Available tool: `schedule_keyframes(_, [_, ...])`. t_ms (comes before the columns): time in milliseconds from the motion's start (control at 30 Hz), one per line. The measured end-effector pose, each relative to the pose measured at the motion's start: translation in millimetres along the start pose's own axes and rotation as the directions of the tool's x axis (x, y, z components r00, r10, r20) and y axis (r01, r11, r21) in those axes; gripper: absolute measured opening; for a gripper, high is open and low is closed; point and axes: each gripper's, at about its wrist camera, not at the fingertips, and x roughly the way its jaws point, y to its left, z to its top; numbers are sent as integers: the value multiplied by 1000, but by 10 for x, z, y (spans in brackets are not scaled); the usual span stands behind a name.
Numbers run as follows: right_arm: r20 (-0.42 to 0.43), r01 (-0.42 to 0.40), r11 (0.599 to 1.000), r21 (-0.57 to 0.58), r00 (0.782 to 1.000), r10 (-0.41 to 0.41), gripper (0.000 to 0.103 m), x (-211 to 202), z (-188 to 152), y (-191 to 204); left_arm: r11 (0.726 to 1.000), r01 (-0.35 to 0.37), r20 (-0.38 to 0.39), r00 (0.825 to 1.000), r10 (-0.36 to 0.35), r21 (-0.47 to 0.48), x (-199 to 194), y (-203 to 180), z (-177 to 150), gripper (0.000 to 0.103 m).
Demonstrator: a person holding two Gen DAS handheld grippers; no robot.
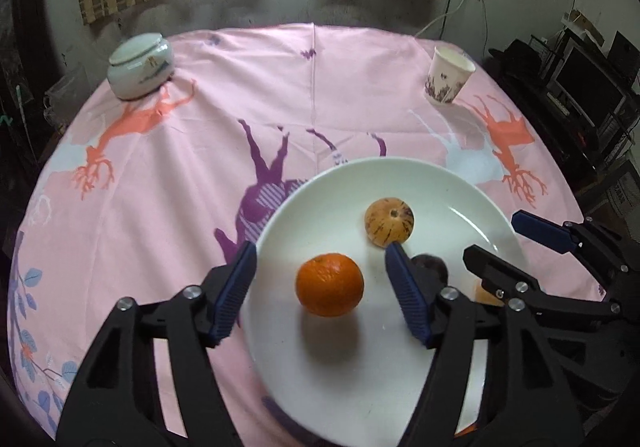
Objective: Organize fruits
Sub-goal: 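Lower both fruits onto the white plate and open both grippers, then withdraw both grippers from the plate toward the fruit cluster, then grasp a dark purple plum with the right gripper while the left grasps a dark red plum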
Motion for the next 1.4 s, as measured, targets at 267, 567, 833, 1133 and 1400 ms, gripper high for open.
schedule_keyframes(267, [83, -20, 1000, 11, 996, 19, 62, -917, -631, 53, 999, -43, 200, 979, 36, 32, -1130, 26, -651, 98])
schedule_keyframes(567, [99, -23, 998, 60, 995, 17, 78, -1494, -2137, 330, 999, -27, 173, 985, 21, 35, -1488, 1, -2124, 100])
schedule_keyframes(833, [45, -7, 993, 117, 999, 2, 78, -1502, -2530, 337, 995, -24, 145, 989, 11, 92, -1545, -152, -2524, 100])
schedule_keyframes(1133, [53, -26, 991, 132, 998, 19, 78, -1543, -2528, 338, 997, -35, 147, 989, 25, 62, -1546, -67, -2515, 100])
schedule_keyframes(1400, [37, 12, 991, 133, 999, -17, 78, -1476, -2512, 293, 997, -23, 128, 992, 13, 76, -1473, -101, -2513, 100])
